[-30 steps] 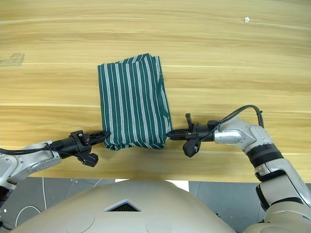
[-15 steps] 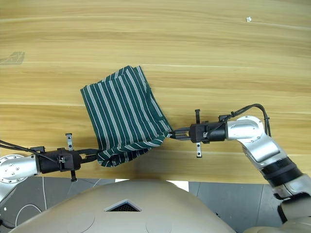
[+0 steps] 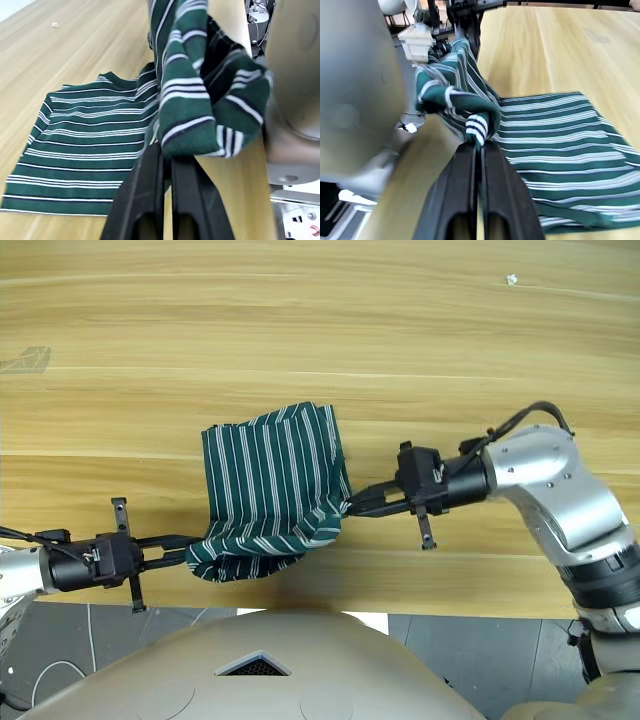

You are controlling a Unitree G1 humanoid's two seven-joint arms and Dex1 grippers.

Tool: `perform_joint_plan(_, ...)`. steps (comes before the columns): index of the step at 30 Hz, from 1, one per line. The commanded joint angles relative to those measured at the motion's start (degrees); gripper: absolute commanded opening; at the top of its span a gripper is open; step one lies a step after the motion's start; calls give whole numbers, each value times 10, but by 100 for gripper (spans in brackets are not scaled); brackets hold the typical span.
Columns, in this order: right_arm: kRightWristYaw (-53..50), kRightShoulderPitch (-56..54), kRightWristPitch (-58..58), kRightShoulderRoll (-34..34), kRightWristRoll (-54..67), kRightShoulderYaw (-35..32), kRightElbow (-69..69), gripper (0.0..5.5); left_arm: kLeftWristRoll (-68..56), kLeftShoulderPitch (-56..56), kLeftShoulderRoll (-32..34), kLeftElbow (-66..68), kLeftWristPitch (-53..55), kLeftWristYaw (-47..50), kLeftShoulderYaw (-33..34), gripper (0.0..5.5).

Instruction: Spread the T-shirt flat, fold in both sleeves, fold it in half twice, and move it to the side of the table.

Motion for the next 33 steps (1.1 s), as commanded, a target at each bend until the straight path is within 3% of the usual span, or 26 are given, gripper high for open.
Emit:
perform_joint_plan(1,18,-78,-7,65,-72,22,110,0,-21,-112,-42,50,56,-3,-15,0)
perform_joint_plan(7,23,-204,-46,174,-156,20,296,0,1,-221,-121,142,102,7,-33,0)
perform_joint_plan(16,-7,-283,-149,250,-232,-28,526,0,17,-287,-193,229,121,15,-22,0)
perform_joint_plan(23,-10,-302,-186,281,-255,-49,591,0,47,-317,-228,291,137,39,-23,0)
perform_joint_plan(29,-39,-304,-191,301,-272,-65,622,0,143,-381,-281,402,165,155,-38,0)
perform_joint_plan(33,-82,-305,-193,315,-275,-91,645,85,145,-428,-326,465,194,239,0,84)
